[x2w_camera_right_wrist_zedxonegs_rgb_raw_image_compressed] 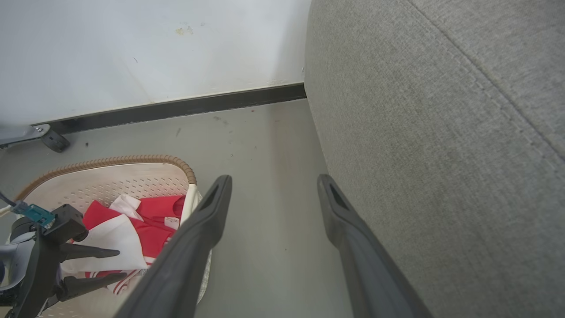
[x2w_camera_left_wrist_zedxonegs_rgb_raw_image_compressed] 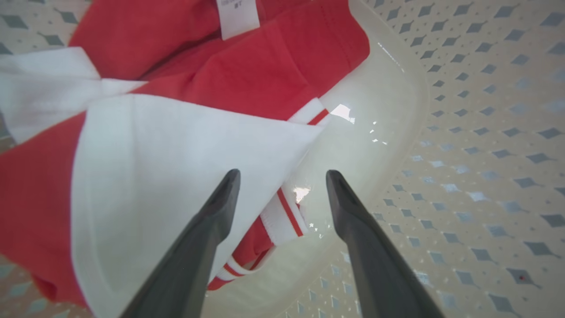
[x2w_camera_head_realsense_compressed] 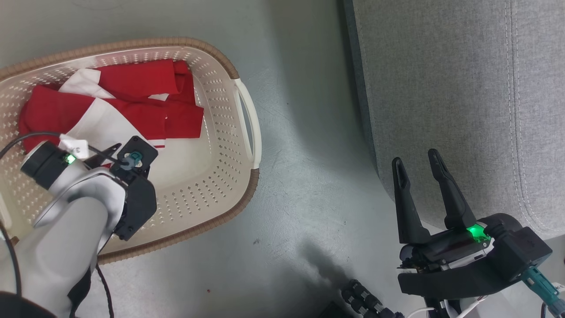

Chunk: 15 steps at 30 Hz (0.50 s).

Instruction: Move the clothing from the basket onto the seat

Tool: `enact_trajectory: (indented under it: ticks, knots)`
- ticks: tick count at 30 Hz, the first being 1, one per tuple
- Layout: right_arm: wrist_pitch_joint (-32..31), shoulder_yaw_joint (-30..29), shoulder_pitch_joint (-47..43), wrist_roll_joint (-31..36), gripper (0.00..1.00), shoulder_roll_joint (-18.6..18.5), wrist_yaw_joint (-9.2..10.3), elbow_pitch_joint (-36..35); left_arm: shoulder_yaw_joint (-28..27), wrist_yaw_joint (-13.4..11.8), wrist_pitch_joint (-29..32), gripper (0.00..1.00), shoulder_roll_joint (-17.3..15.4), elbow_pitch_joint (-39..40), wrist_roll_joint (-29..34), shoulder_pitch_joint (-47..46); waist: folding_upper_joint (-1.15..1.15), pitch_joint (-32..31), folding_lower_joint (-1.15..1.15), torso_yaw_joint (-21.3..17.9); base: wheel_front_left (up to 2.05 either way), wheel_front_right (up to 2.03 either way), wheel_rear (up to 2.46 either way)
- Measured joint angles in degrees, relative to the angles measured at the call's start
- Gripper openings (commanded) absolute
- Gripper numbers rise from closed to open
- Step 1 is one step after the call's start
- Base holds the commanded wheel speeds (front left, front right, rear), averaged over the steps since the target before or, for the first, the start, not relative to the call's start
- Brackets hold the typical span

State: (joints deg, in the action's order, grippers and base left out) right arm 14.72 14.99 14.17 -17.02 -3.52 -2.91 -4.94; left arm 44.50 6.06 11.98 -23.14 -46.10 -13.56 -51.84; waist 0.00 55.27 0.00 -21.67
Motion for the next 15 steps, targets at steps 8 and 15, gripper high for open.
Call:
enact_trajectory:
  ticks: [8,15]
  knots:
    - [0.0,-0.1,-0.9,0.7,1.0,0.4,-0.13,-0.5,3.5,-0.6,1.2,1.0,1.2,-3.9,4.7,-3.6,0.0,0.2,0.0,0.1,0.0,0.0,0.0]
    - [0.0,-0.1,-0.9,1.6,1.0,0.5,-0.13,-0.8,7.2,-0.7,2.1,1.0,1.3,-6.9,8.9,-5.1,0.0,0.4,0.0,0.4,0.0,0.0,0.0]
